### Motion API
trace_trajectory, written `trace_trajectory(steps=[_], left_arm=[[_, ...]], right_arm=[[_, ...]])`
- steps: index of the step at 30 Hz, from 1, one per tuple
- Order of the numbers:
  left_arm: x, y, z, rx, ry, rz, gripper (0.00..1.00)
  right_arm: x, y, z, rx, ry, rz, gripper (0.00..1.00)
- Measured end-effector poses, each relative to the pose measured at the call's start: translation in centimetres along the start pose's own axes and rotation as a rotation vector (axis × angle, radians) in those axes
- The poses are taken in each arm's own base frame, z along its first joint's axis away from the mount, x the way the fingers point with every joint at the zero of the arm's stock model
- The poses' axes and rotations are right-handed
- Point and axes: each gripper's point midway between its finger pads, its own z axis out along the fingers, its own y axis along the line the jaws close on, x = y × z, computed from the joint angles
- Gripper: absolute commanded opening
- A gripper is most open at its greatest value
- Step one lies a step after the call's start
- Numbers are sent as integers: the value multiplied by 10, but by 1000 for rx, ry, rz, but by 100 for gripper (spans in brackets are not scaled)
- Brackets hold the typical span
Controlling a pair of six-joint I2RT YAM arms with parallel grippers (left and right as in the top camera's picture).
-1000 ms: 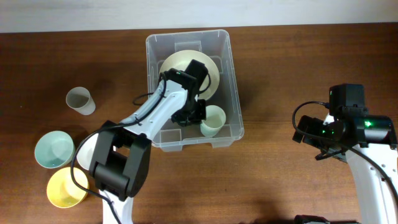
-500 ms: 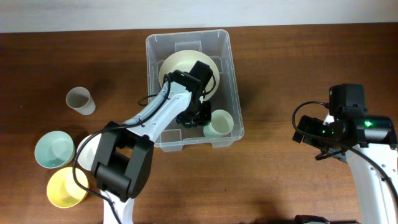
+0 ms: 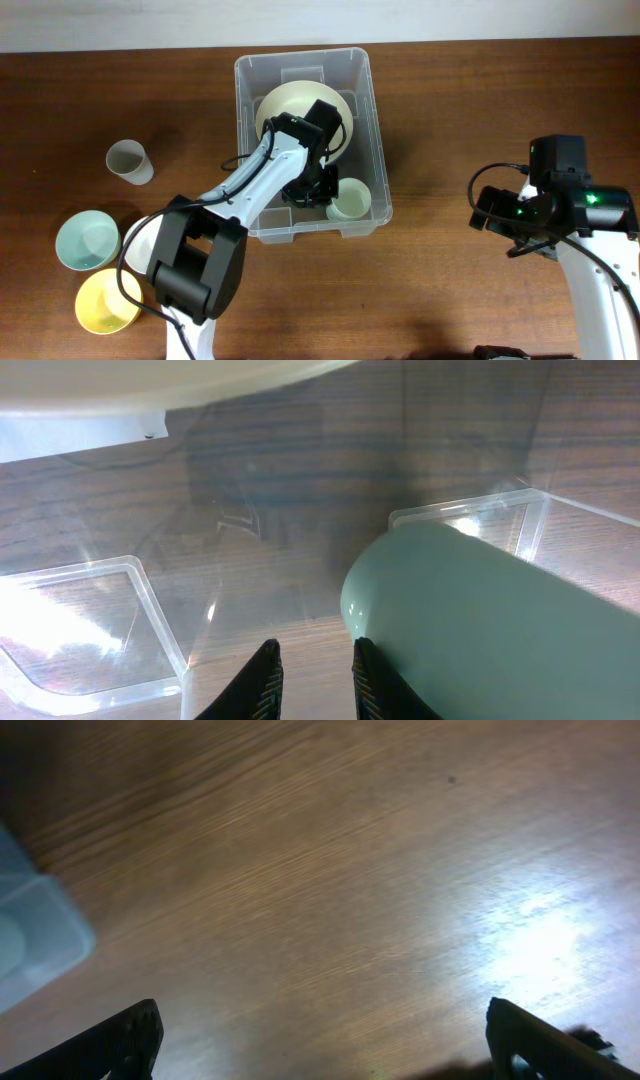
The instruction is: Pack container
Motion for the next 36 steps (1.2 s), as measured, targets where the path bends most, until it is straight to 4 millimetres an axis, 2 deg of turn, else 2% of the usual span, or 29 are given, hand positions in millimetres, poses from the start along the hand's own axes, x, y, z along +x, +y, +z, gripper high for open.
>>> trace_trajectory(steps=[9,18,26,31,36], left_arm=[[1,0,0,1,3,0,25],[1,0,0,1,3,0,25],[1,0,0,1,3,0,25],[1,0,0,1,3,0,26],[1,0,0,1,3,0,26]], right_arm=[[1,22,7,-115,42,-90,99],[-5,39,40,-177,146,-109,99],[-1,59,69,-254,251,-147,99],[11,82,80,-298,307,-237,99],[27,111,84,-331,329,-364,99]])
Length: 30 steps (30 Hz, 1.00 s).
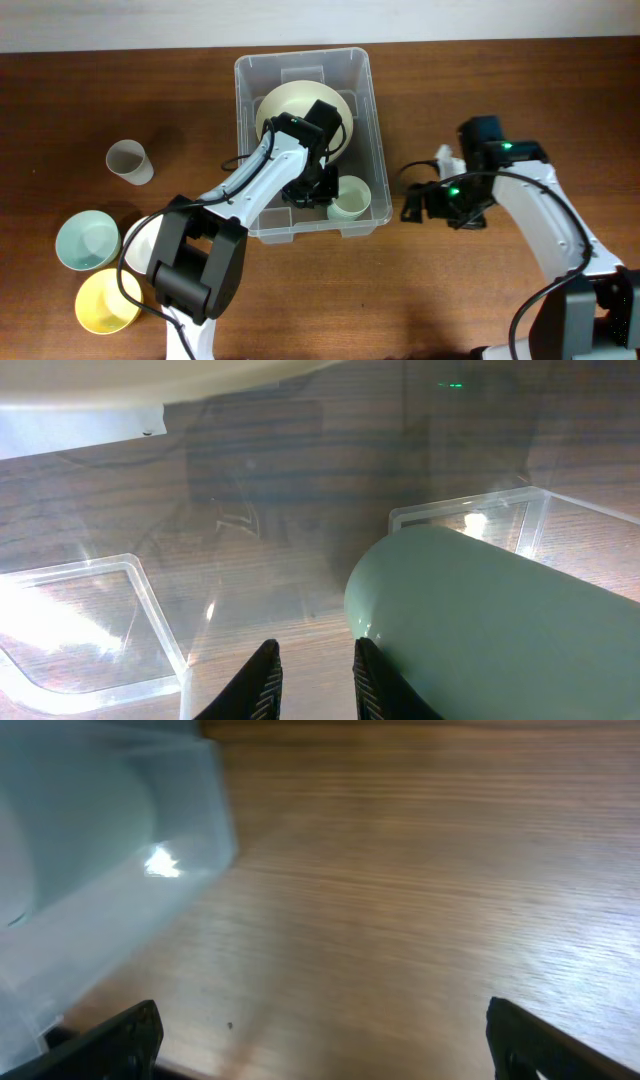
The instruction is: Pack container
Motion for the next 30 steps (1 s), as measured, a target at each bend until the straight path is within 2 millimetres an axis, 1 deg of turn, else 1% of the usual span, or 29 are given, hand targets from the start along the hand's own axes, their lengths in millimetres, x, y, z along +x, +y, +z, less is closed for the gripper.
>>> trace_trajectory(steps=[3,6,18,30], left_arm=[[0,0,0,0,0,0,25],[0,0,0,0,0,0,26],[2,-3,0,20,11,0,26],[0,0,0,-2,-1,0,25]], right_arm=[[1,15,5,-7,2,-64,99],[0,21,7,-11,-2,-89,99],[-1,21,7,-11,-5,-93,99],[-1,21,7,-11,-5,-93,99]])
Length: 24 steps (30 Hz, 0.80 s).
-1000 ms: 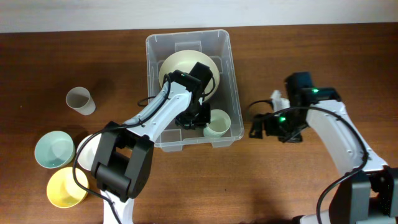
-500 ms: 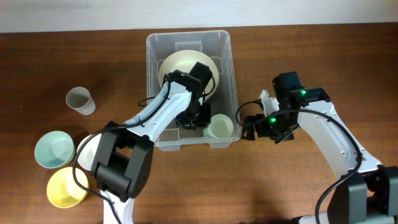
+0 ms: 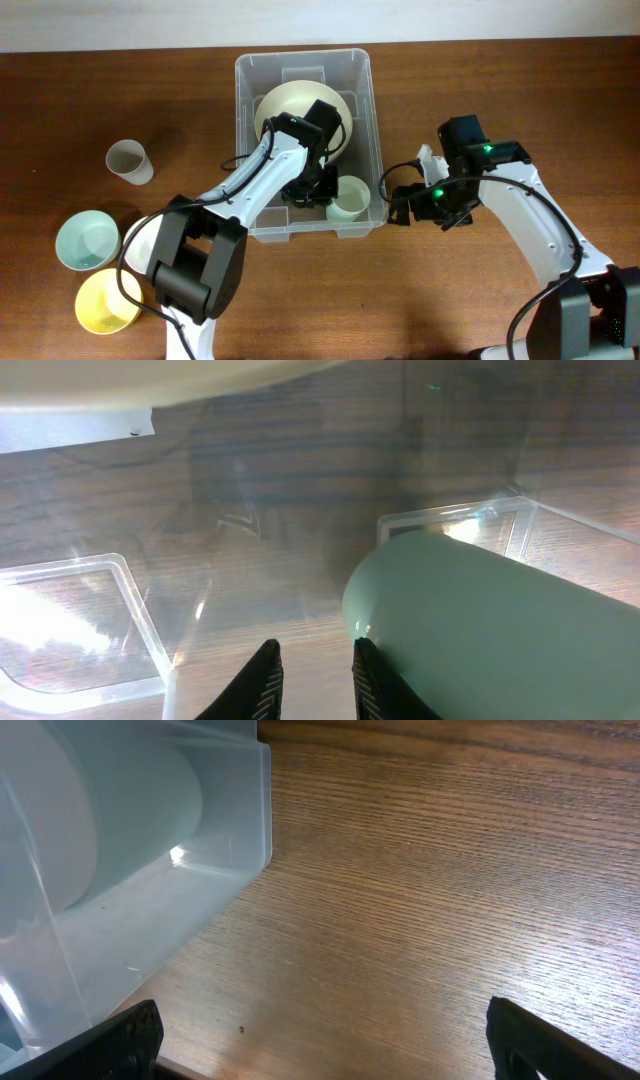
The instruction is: Pack container
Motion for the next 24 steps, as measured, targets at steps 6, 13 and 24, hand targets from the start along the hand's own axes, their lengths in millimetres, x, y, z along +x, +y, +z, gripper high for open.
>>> trace_trajectory(steps=[6,13,24], left_arm=[[3,-11,0,56,19,22,25],[5,-26,0,128,29,71,25],[4,-24,3,116,28,81,26]], right_arm=[[0,0,0,0,0,0,99],[0,-1,0,3,0,0,99],[0,-1,0,5,0,1,99]])
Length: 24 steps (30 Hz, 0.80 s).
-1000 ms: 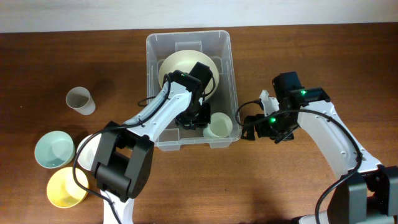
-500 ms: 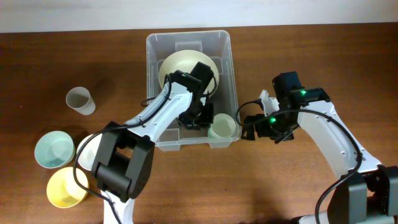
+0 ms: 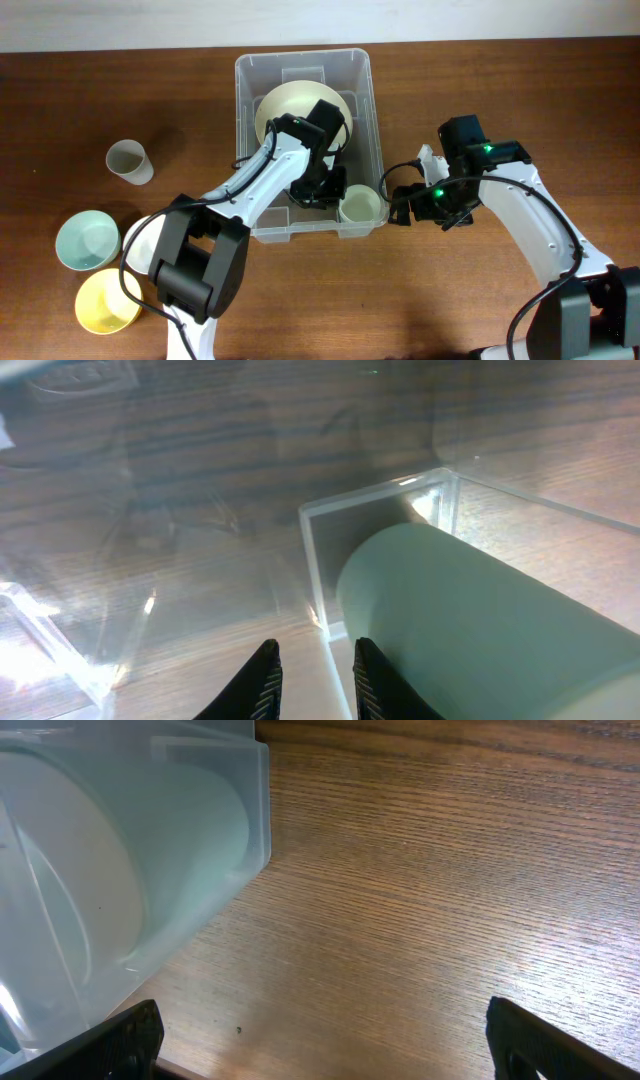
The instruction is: Pack container
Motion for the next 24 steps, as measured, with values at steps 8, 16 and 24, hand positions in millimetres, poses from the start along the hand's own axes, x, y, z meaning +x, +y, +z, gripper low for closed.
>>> trace_trajectory(steps=[8,16,24], left_arm=[[-12,25,-5,-64,-39,-34,26],[-42,72,-66,-202,-118,-114,26],[-59,102,-171,-402,-285,-145,39]], right_arm=[[0,0,0,0,0,0,99],[0,0,0,2,0,0,99],[20,-69,-15,305,32,308,99]])
